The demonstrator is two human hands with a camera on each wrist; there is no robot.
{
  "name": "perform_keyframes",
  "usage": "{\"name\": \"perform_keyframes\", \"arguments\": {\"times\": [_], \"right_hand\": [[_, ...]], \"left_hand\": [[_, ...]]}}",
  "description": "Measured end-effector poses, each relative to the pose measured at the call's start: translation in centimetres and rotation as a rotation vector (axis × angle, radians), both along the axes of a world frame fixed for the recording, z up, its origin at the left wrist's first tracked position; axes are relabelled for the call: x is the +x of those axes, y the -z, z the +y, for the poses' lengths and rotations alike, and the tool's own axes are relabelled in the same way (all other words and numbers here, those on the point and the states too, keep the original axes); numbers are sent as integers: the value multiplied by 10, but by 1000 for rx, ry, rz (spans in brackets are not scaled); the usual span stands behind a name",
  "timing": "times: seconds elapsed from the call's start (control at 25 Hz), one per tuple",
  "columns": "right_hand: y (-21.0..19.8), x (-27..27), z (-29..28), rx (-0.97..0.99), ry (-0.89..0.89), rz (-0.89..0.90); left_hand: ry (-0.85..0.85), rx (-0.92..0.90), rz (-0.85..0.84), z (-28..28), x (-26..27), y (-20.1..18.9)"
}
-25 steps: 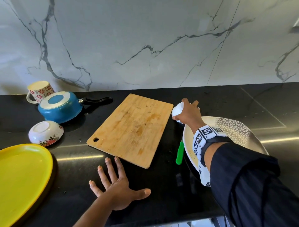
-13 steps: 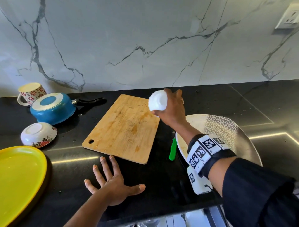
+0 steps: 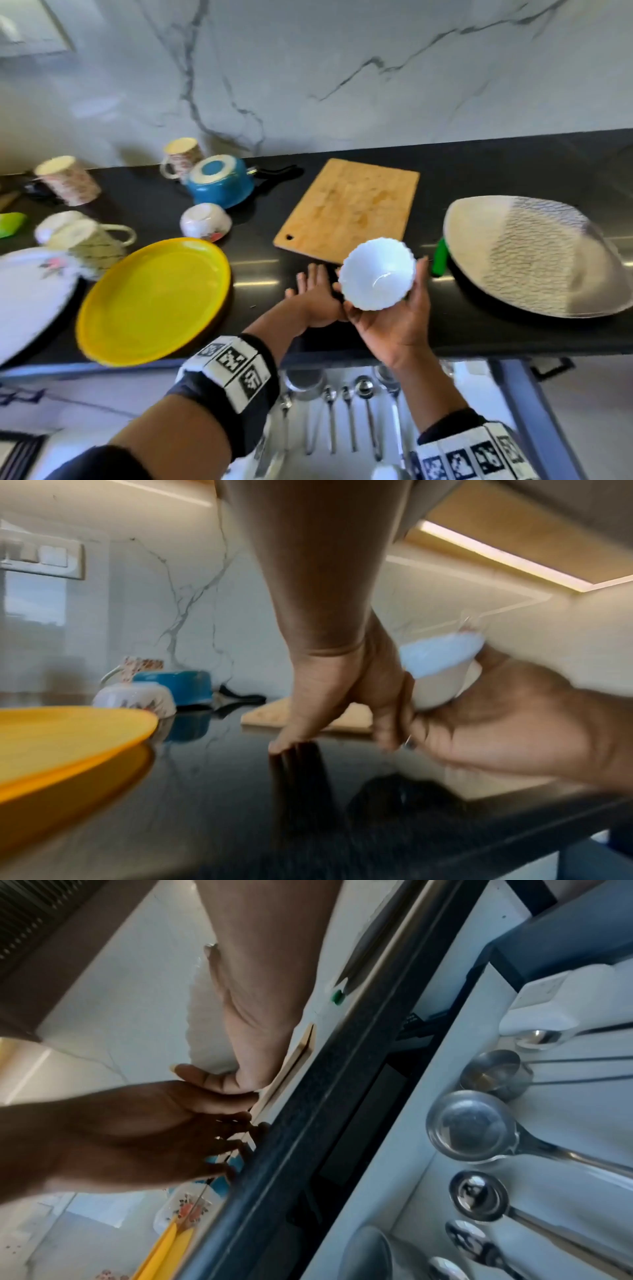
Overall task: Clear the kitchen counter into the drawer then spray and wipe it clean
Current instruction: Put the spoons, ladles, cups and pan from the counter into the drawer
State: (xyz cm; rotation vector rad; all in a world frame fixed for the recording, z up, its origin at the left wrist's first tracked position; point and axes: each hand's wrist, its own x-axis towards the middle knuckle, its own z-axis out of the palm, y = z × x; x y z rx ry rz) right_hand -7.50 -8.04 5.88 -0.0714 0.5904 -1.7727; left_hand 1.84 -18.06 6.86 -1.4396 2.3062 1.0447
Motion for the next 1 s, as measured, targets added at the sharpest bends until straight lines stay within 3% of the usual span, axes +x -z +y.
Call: {"name": "perform_keyframes", "arguments": {"times": [0.08,0.16,0.36,0.48,0.6,0.8,1.0], "right_hand": [[7,16,-9,31,-46,32],[13,30,-22,38,-114,18],[21,42,-53,90,-299,17],[26,37,-58,106,-355,12],[28,33,-61,118,-367,-21],[35,29,-66,132,-406,-24],[41,25,-68,97,-437,-23]], "left_hand": [[21,-106,53,-12,24,-16],[62,-258,-19,-29,47,-33],[-192,-490,-54,-112,108,-51],[-256,-583,-102,-158,121,-45],[-353,-504,-174,-191,116,-32],[-567,-333,-99,-231,109,-7],[-590,-382,-8,-240,100,0]]}}
